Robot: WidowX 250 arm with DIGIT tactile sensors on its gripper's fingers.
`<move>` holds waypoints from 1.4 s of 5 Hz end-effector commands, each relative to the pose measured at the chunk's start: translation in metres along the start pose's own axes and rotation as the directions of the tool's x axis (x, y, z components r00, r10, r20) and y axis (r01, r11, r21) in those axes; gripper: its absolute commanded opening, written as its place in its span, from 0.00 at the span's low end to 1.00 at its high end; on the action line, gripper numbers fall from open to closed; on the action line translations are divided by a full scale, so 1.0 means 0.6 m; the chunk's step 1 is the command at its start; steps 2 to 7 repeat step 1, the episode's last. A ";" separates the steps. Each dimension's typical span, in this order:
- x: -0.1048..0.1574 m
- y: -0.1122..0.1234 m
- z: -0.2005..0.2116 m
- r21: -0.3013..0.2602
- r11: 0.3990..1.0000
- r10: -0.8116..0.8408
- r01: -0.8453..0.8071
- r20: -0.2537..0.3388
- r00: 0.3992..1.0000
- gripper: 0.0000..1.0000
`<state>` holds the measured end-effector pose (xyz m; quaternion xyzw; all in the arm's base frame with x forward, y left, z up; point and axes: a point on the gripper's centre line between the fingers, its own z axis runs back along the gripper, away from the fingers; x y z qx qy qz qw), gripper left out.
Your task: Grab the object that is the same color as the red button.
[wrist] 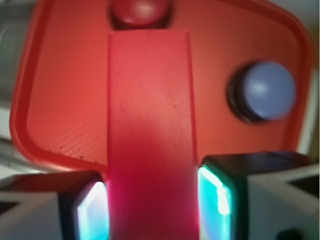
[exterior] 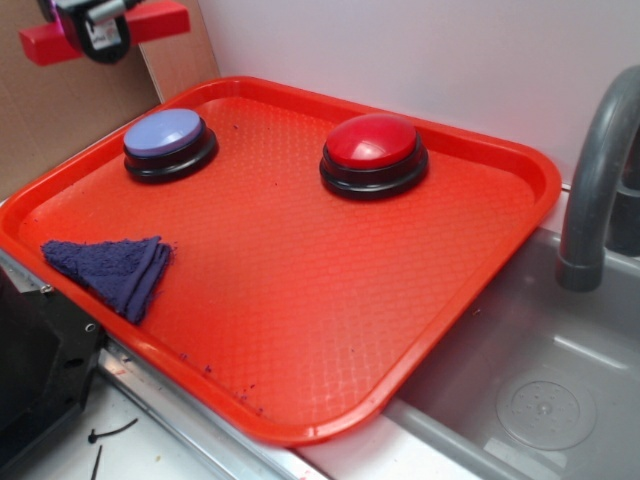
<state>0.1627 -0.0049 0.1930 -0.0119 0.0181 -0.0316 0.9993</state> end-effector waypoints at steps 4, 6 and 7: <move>0.014 -0.023 0.005 0.046 0.946 0.321 -0.321 0.015 0.947 0.00; 0.014 -0.023 0.005 0.046 0.946 0.321 -0.321 0.015 0.947 0.00; 0.014 -0.023 0.005 0.046 0.946 0.321 -0.321 0.015 0.947 0.00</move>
